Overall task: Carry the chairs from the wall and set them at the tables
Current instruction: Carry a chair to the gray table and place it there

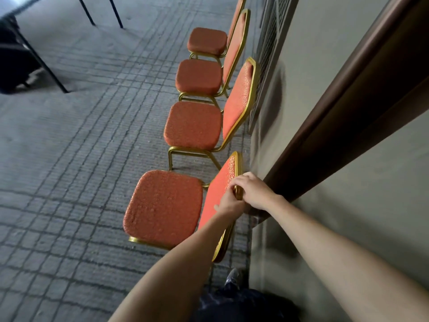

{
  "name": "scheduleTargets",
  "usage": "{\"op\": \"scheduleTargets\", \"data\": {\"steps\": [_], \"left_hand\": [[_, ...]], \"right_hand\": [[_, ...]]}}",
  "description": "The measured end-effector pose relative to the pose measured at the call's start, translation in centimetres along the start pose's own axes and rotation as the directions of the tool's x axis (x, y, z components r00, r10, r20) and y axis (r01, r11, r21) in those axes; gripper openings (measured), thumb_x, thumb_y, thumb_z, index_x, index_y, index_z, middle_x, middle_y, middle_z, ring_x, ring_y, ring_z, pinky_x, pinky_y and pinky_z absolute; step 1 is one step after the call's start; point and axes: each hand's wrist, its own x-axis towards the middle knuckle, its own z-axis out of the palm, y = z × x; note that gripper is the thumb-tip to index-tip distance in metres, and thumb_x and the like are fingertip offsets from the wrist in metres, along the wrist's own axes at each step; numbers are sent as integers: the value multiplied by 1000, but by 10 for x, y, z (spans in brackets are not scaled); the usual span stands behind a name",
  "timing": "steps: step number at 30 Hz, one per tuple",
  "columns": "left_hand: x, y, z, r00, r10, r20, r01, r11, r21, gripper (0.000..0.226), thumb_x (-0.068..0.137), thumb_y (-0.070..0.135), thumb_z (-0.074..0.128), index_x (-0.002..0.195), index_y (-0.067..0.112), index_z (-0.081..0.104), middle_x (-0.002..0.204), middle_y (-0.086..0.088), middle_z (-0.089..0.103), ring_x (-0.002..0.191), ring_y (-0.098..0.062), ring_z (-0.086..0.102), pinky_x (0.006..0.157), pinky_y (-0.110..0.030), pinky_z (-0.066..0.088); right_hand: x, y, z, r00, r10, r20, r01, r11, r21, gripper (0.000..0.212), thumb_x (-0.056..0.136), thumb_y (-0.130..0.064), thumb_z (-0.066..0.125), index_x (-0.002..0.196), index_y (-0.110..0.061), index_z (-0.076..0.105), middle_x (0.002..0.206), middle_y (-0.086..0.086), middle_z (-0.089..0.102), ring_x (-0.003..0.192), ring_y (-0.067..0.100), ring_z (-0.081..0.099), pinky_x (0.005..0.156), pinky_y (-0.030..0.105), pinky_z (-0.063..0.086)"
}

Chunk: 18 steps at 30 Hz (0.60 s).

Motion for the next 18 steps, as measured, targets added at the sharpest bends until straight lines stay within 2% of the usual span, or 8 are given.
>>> {"op": "scheduleTargets", "data": {"steps": [2,4,7,11,13,16,18], "left_hand": [[10,-10,1,999,19,-28,-20,999,-45,68,60,38,59,128,36,50,118,3,66,115,-21,61,104,-58,41],[4,-12,-11,997,31,-64,-37,996,-84,56,61,40,59,116,37,55,107,3,69,107,-25,65,96,-60,48],[-24,7,-46,991,75,-108,-86,991,-104,34,64,34,59,98,33,59,90,2,68,94,-28,68,87,-53,55],[-36,13,-103,970,73,-233,-95,992,-81,33,66,41,59,93,22,63,83,2,70,79,-18,69,77,-41,59],[-44,14,-137,956,82,-283,-105,992,-66,27,72,37,62,93,20,64,83,2,71,77,-16,69,71,-36,60],[-59,19,-193,940,104,-325,-128,990,-53,7,80,21,65,85,18,61,72,3,66,60,-6,63,50,-20,51],[-64,16,-226,937,85,-340,-112,992,-60,10,77,23,67,80,20,58,67,6,62,51,1,58,45,-16,44]], "right_hand": [[5,0,-1,998,-57,3,57,995,-87,51,84,0,59,121,-34,60,132,0,48,122,24,49,108,40,41],[10,-5,-2,995,-97,4,97,984,-147,50,84,-6,64,122,-37,57,132,-1,48,121,25,49,105,43,42],[19,-20,-6,963,-269,-16,253,923,-290,50,85,-7,62,125,-37,55,136,-8,51,126,24,41,105,44,37],[41,-70,-13,882,-464,-84,401,831,-385,47,87,-2,56,128,-25,58,137,-6,53,127,24,41,106,40,30],[55,-101,-12,861,-499,-98,419,805,-421,46,90,-4,51,132,-23,55,139,-5,51,131,25,39,111,40,24],[85,-145,-14,870,-485,-86,398,796,-456,47,94,-13,46,138,-27,45,148,-6,40,143,21,25,118,47,8],[109,-175,-17,873,-480,-84,402,808,-431,43,95,-15,43,136,-28,46,146,-7,41,144,19,24,118,51,5]]}}
